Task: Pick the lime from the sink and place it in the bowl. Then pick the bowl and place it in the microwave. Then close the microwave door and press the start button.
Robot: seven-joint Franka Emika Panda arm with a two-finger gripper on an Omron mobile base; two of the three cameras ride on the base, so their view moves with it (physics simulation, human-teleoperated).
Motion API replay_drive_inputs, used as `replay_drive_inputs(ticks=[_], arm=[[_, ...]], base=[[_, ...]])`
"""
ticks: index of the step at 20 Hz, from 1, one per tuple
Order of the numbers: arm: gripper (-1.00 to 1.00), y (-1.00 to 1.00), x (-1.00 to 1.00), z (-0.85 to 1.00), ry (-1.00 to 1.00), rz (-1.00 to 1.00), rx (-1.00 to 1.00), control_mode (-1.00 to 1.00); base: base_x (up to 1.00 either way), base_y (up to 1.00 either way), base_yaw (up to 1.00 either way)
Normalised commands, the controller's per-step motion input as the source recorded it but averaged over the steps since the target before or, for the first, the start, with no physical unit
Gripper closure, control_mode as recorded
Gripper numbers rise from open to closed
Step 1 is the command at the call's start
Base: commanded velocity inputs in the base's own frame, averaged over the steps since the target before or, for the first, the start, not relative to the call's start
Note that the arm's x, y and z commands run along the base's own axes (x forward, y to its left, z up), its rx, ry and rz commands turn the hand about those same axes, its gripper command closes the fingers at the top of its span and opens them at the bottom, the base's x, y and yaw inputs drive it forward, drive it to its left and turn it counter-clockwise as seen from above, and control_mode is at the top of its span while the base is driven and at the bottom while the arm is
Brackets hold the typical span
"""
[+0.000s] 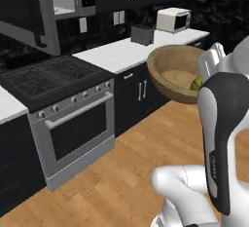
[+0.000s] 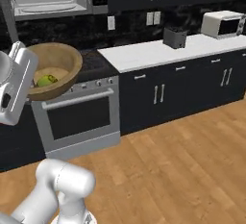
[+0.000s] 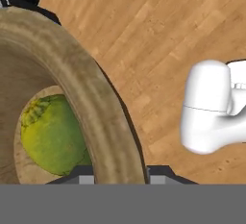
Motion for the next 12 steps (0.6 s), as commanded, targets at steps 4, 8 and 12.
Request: replay_drive_inputs(ticks=[4,8,12], arm=[[1.0,0.0,0.0,0.0,0.0,0.0,0.0,1.0],[1.0,0.0,0.0,0.0,0.0,0.0,0.0,1.0],[1.0,0.0,0.0,0.0,0.0,0.0,0.0,1.0]], base=[[0.59,-0.61,0.66],[0.65,-0.76,0.55],[0.83,-0.69,0.55]])
